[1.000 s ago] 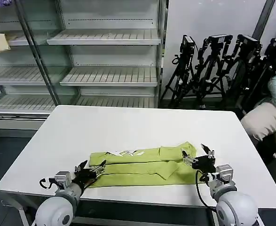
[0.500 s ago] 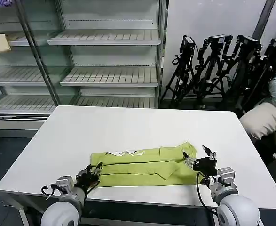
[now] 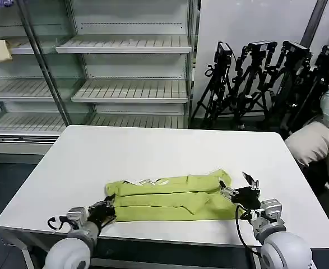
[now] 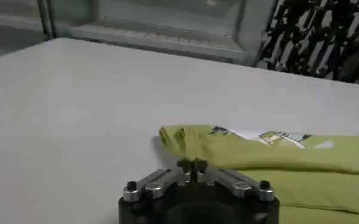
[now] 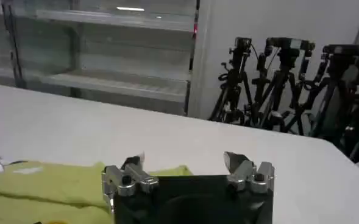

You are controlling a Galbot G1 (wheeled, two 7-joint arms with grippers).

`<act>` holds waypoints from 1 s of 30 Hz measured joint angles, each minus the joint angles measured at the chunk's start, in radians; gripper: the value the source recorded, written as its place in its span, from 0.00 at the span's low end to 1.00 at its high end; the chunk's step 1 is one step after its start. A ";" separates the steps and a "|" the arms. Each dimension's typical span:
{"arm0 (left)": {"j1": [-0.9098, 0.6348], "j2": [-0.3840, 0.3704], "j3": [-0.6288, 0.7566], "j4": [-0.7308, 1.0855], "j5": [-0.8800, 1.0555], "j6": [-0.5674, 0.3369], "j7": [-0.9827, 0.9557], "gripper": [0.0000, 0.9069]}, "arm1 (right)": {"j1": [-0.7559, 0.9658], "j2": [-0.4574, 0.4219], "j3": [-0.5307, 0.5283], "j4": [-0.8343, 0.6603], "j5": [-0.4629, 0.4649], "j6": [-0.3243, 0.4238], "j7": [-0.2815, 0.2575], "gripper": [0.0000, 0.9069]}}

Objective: Fold and organize the clothes.

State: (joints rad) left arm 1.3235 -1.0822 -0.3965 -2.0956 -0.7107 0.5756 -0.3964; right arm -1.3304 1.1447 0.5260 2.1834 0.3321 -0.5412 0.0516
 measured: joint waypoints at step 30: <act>-0.055 0.075 -0.038 -0.155 0.085 -0.005 0.246 0.00 | -0.068 -0.003 0.068 0.013 0.010 0.046 -0.027 1.00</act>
State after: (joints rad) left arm 1.2681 -1.0069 -0.4340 -2.2506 -0.6262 0.5710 -0.1503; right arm -1.3983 1.1415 0.5941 2.1965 0.3419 -0.4954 0.0245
